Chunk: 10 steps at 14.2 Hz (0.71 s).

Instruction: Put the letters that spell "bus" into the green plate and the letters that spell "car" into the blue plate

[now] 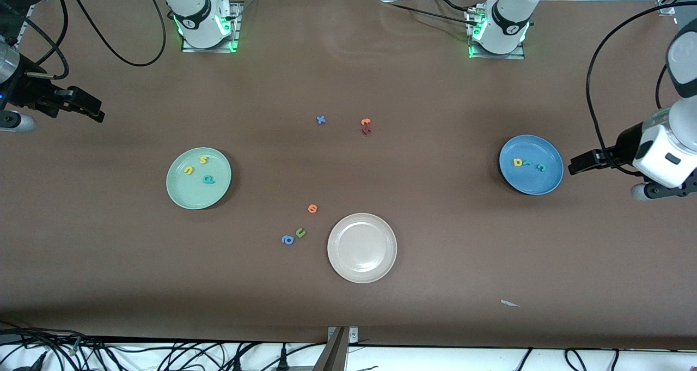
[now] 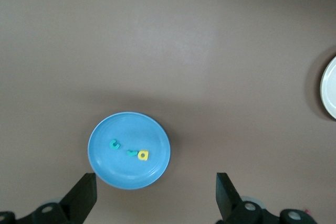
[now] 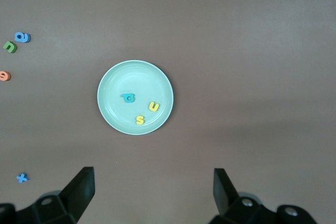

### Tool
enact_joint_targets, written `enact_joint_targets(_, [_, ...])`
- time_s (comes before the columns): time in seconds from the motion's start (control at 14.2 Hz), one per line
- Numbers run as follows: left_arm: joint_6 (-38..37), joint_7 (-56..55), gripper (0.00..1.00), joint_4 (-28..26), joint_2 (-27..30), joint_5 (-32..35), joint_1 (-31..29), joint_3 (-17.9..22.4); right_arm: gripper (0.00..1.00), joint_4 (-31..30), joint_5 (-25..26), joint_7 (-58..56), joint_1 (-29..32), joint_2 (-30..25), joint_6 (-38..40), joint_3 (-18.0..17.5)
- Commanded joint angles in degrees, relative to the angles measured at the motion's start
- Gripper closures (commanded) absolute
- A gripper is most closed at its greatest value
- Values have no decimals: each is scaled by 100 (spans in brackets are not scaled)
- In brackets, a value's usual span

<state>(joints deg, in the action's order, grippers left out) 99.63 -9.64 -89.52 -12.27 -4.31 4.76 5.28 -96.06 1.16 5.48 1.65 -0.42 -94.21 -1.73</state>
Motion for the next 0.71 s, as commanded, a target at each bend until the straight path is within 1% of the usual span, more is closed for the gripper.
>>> enact_joint_targets(0.0, [460,-3,0,-637,410,-132,122,140,0,96,-2,-55,46,-10,114,-11])
enact_joint_targets(0.21, [443,198,0,-540,330,-123,69,113,0,96,-2,-55,46,-10,114,-2])
enact_joint_targets(0.64, [355,1095,0,-347,339,-141,51,113,0,96,-2,-64,46,-10,114,24])
